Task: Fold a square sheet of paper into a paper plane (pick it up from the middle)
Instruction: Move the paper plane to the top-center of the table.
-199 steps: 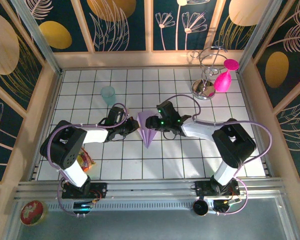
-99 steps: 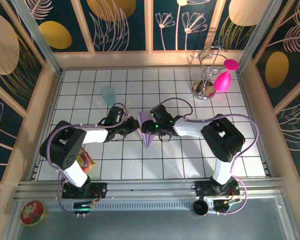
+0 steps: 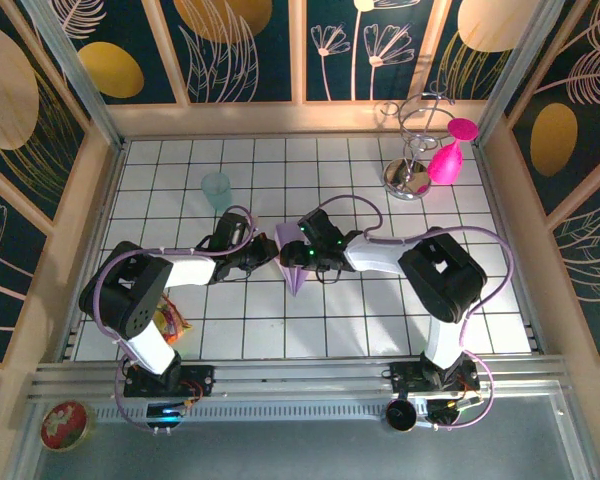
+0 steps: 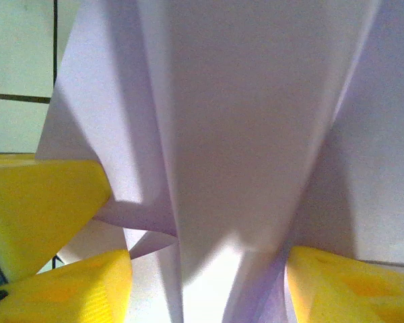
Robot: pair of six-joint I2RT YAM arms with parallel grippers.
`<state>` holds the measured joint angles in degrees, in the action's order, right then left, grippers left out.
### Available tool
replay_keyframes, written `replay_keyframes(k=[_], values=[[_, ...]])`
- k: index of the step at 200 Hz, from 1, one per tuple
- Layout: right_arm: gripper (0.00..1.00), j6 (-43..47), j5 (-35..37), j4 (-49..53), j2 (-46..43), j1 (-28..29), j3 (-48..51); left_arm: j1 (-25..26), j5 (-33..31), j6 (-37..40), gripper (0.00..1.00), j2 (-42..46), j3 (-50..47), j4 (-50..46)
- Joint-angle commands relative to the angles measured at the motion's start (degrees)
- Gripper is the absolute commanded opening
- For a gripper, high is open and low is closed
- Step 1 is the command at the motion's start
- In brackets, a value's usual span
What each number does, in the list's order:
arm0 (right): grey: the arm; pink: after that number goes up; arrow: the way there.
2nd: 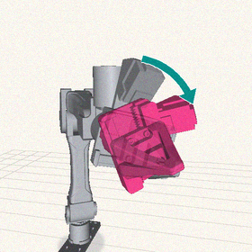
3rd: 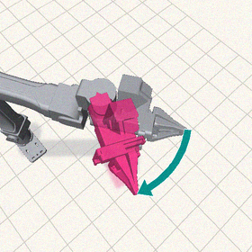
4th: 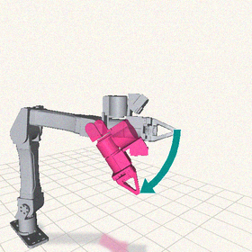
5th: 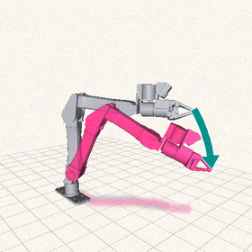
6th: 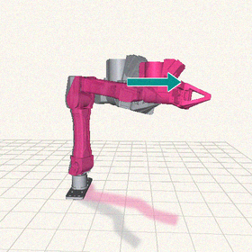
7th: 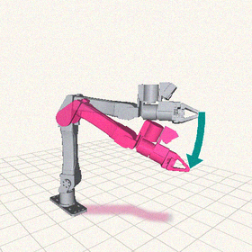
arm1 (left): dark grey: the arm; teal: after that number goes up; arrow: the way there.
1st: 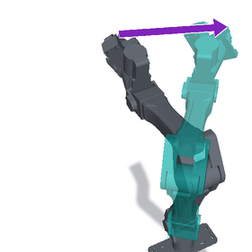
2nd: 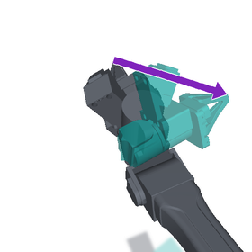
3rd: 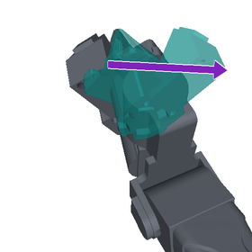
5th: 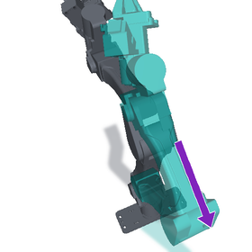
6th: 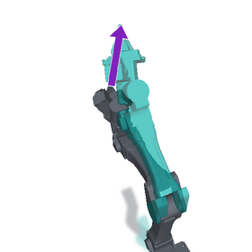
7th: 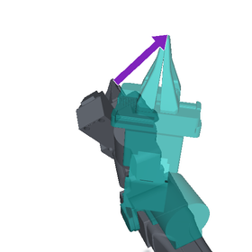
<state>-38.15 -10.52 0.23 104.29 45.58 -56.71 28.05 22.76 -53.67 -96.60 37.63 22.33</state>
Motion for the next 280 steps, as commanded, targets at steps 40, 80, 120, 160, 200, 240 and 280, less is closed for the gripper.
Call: replay_keyframes(k=[40,80,120,160,200,240,280], values=[[0.68,1.94,-2.42,-3.67,-3.01,1.18,2.03,0.33,1.29,0.10,0.00,0.49,0.55,0.39],[0.70,2.69,-2.21,-3.70,-3.19,1.41,2.05,0.33,1.29,0.29,0.00,0.36,0.68,0.35],[0.70,3.12,-2.03,-4.16,-3.47,1.57,2.31,0.34,1.49,0.33,0.00,-0.02,0.72,0.27],[0.64,2.67,1.73,-1.24,-2.89,1.70,1.52,0.34,1.58,0.36,0.00,0.11,0.77,0.12],[0.51,1.79,5.79,2.64,-2.02,1.79,-0.23,0.33,1.85,0.24,0.00,0.75,0.78,0.11],[0.40,0.42,8.43,5.37,-1.99,1.88,-1.24,0.30,1.93,0.13,0.03,1.01,0.60,0.01],[0.37,-1.02,8.46,6.84,-0.99,2.13,-2.15,0.33,2.01,-0.01,0.05,1.17,0.61,0.09]])
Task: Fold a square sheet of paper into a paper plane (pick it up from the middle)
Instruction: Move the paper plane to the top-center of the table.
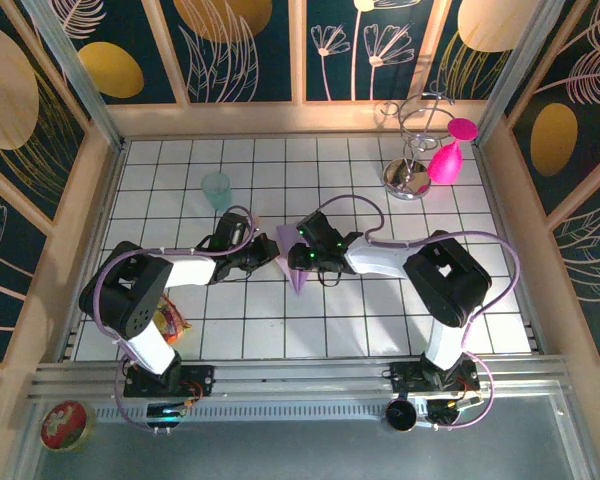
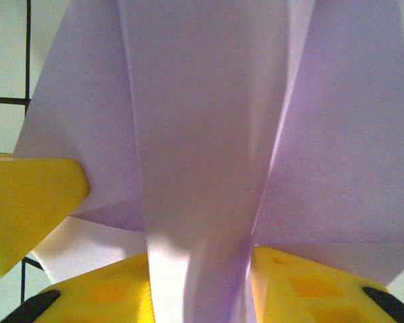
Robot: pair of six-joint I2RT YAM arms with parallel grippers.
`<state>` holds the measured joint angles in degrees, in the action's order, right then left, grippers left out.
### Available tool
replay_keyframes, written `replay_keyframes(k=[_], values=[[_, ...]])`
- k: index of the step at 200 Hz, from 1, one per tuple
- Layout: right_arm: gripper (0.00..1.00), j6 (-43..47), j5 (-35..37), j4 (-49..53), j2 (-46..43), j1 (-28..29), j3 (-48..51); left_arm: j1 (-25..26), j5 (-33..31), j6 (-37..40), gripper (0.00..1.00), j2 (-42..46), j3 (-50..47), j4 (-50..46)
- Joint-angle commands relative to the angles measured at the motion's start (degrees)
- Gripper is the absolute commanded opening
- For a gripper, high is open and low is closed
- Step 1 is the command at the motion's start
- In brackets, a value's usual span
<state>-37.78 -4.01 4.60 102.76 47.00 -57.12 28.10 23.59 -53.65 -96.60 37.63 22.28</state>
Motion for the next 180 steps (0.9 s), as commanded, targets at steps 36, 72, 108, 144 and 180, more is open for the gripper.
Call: replay_keyframes(k=[36,72,108,144,180], values=[[0.33,-2.29,1.85,3.90,2.26,0.89,-2.88,0.21,1.03,0.03,0.08,1.48,0.52,0.09],[0.21,-2.12,4.19,5.81,1.79,0.60,-4.10,0.29,-1.66,0.78,0.20,2.93,0.69,-2.16],[0.10,-1.02,8.53,9.03,0.96,-0.63,-5.78,0.13,-8.80,2.37,0.42,6.80,0.83,-6.99],[0.05,2.58,10.84,10.62,-0.89,-4.73,-5.98,-0.67,-15.90,4.29,0.59,11.72,0.30,-12.43],[0.04,11.07,8.48,10.37,-0.14,-11.54,-9.16,-1.47,-19.67,4.96,0.71,15.15,-0.82,-14.08]])
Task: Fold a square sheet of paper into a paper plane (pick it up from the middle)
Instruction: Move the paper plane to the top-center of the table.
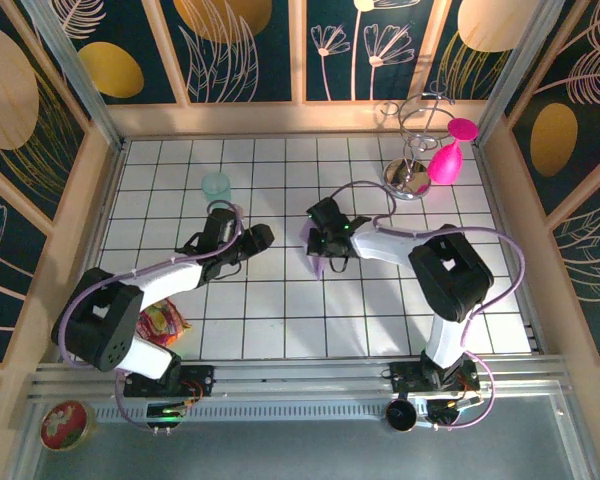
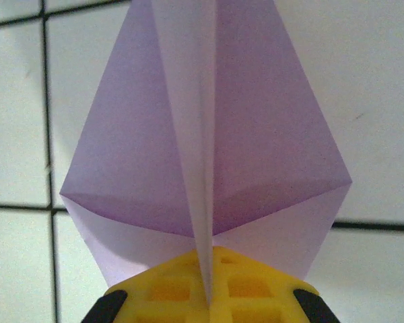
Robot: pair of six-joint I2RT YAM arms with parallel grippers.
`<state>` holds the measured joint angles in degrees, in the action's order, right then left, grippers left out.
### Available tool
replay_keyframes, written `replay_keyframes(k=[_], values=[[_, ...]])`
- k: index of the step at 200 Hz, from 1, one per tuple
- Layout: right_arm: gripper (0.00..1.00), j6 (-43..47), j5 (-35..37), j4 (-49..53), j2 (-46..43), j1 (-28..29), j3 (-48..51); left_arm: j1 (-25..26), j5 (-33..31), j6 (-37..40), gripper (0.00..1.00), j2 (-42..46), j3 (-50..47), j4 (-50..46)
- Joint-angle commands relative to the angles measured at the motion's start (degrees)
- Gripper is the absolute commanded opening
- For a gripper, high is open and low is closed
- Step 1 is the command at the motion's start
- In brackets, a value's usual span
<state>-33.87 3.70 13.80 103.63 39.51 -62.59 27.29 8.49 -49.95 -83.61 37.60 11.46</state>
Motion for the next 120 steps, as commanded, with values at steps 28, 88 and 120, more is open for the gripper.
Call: replay_keyframes(k=[28,88,120], values=[[0.04,13.74,-4.44,-0.28,2.02,-9.47,-7.20,-0.83,-5.66,1.69,0.79,3.39,-1.13,-3.64],[0.05,21.22,-7.97,6.91,13.38,-12.44,-21.02,-0.83,-6.00,2.23,0.85,3.62,-1.53,-3.40],[0.08,20.25,-5.37,8.81,16.76,-12.56,-24.54,-0.83,-5.27,2.15,0.87,2.79,-1.88,-2.51]])
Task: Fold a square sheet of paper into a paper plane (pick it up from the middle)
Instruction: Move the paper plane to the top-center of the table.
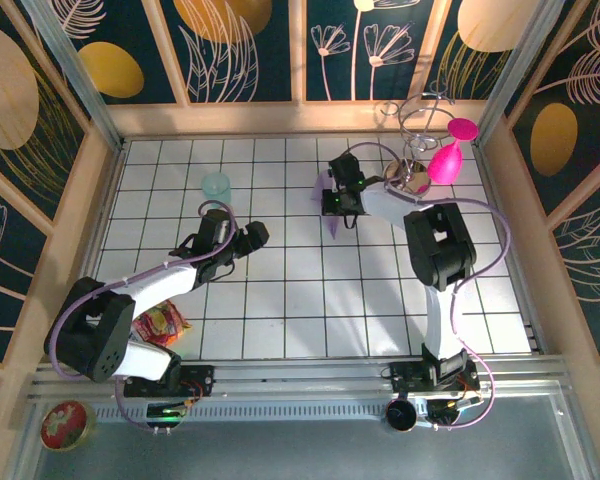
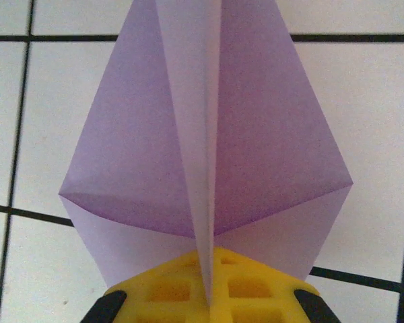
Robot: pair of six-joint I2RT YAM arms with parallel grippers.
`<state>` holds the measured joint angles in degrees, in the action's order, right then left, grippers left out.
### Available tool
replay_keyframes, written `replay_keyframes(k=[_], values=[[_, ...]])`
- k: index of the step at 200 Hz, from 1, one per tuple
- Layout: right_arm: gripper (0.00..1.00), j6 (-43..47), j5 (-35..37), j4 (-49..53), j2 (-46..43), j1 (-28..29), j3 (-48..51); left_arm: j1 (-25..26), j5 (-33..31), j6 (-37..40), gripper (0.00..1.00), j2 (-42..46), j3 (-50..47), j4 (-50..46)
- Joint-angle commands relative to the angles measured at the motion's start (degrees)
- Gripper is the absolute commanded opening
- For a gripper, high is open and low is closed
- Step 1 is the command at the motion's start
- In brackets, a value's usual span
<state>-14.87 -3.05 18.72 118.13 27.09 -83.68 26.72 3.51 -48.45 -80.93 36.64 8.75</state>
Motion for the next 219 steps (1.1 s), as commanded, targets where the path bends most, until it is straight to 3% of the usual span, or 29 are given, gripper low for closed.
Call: replay_keyframes(k=[1,92,219], values=[[0.08,1.21,1.42,3.97,2.36,-0.17,-3.56,-0.26,-0.23,0.64,0.87,0.00,-0.89,0.25],[0.32,-5.05,7.22,6.81,7.84,-0.09,-7.00,-0.27,0.60,0.83,0.89,-1.60,-0.17,-0.01],[0.53,-9.23,14.51,3.66,13.14,0.03,-5.44,-0.26,1.16,0.98,0.90,-1.96,-0.08,0.12]])
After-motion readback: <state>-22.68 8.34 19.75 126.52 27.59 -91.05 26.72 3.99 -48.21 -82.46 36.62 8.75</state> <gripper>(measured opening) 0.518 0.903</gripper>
